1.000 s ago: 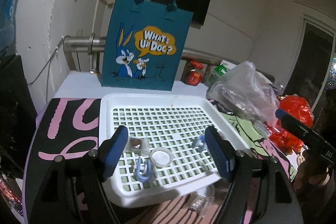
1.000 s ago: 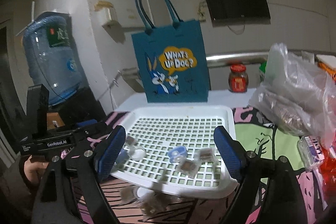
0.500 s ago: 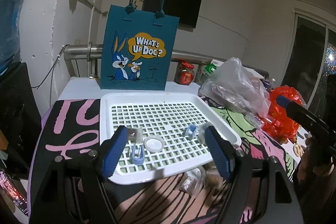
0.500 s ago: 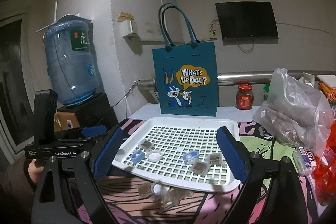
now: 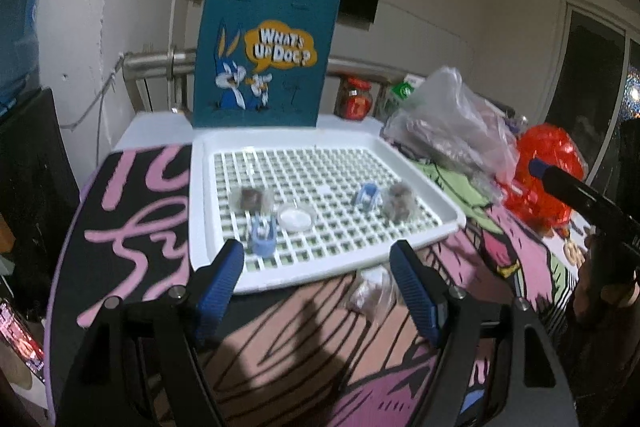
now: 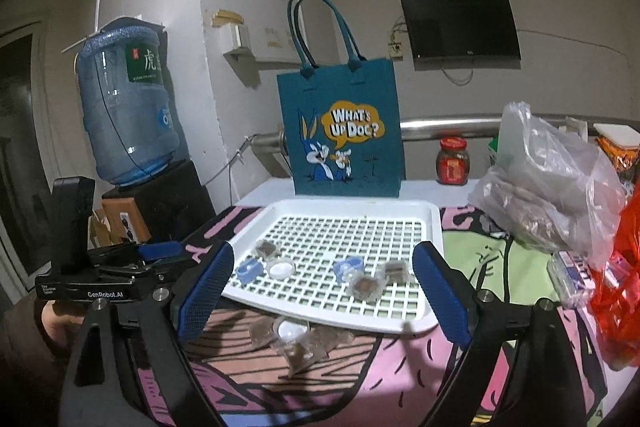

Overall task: Organize objects
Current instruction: 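Withdraw both grippers and move the left gripper toward another clear box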

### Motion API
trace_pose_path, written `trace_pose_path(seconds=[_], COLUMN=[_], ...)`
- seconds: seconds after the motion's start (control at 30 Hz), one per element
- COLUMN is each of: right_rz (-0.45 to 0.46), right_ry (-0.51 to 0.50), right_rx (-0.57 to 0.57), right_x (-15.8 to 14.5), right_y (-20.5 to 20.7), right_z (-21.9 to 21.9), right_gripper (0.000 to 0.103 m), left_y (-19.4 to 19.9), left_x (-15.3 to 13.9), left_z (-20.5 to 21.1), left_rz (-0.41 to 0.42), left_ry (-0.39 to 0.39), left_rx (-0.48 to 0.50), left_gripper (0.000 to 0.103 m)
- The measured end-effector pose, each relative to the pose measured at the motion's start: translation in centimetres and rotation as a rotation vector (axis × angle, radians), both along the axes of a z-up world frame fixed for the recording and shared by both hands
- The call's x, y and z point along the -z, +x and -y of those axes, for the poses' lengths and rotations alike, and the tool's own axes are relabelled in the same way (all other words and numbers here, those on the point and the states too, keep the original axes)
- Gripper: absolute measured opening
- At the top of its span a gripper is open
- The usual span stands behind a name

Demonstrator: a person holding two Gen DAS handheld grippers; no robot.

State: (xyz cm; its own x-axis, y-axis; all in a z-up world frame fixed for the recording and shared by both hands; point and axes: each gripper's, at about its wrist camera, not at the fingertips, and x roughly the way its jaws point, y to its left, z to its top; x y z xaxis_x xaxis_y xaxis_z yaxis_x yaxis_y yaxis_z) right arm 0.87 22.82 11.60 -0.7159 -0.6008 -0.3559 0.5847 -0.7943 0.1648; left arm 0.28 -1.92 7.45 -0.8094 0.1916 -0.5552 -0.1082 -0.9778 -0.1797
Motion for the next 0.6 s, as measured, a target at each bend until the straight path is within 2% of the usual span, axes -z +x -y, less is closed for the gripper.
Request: trace_pose_path(seconds=[0.3, 0.6], right_rz=[0.123, 0.23], right_ry=[0.05, 0.105], right_rx=[-0.038, -0.053], right_x=[3.4, 6.3], right_y=[-0.6, -1.5], right_z=[0.7, 1.5], right_gripper=[0.091, 0.091], left_y=[-0.1, -2.2], left_x=[2.3, 4.9], left_z=[-2.0, -4.1], left_rz=[0.083, 0.198], left_ry=[-0.025, -0.046], left_rx=[0.081, 0.167], left_gripper=[0.076, 0.075])
